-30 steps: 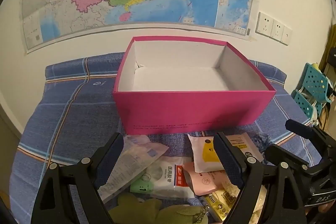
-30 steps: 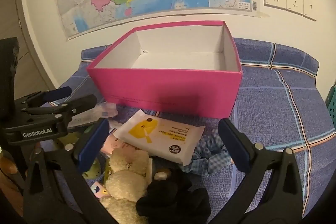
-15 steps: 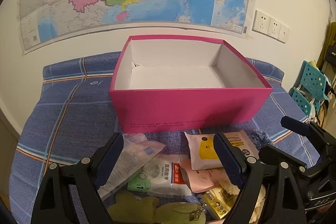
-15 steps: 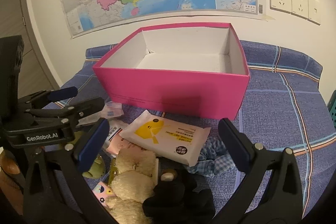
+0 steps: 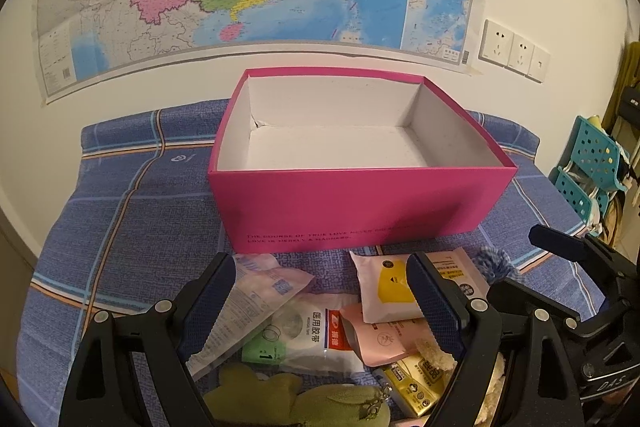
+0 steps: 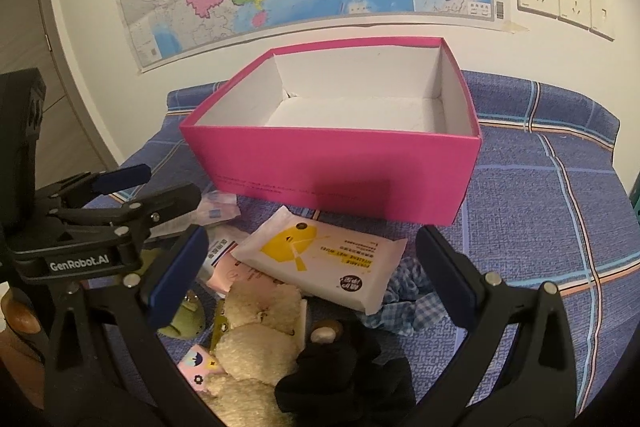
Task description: Organize soft objects
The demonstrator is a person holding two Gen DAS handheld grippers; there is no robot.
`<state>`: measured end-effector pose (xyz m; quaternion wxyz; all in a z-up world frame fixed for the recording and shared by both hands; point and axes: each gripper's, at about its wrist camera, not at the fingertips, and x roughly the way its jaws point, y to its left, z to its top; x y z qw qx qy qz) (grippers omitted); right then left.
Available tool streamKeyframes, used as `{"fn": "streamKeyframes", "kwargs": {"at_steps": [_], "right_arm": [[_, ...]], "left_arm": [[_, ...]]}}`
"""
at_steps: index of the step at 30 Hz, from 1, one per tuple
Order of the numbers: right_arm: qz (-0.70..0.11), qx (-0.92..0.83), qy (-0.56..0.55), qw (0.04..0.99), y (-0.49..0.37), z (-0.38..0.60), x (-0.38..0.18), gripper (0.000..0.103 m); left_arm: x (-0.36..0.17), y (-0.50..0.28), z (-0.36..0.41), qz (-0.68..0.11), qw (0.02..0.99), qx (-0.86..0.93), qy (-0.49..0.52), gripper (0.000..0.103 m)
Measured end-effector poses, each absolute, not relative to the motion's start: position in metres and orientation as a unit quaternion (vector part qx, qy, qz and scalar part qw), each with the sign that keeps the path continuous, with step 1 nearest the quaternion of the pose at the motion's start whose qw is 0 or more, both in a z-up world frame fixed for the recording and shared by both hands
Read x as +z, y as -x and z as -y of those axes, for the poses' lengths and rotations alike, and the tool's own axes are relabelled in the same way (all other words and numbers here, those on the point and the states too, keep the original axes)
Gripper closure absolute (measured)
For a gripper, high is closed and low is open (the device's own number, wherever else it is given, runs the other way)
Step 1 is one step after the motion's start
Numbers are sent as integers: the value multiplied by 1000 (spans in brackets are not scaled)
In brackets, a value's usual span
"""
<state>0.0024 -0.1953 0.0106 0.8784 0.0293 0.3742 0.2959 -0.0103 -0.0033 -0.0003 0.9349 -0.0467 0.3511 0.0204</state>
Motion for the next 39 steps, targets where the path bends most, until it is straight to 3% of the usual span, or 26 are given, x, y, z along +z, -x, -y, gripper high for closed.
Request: {"fn": "streamKeyframes", "kwargs": {"at_steps": [22, 31, 34, 39], "right_arm": [[-384, 310, -29, 869, -6, 189, 9, 0], [-402, 342, -17, 849, -15, 169, 9, 0], [-411, 359, -2, 838, -18, 153, 6, 5], [-436, 408, 15, 802, -23, 122, 0, 24]], "left_arm": [[-5, 13, -4, -354, 934, 25, 52, 14], [-15, 29, -52, -358, 929, 61, 76, 14], [-24, 35, -72, -367, 923, 76, 86, 14], [-40, 38, -96, -392, 910, 78, 110, 14]]}}
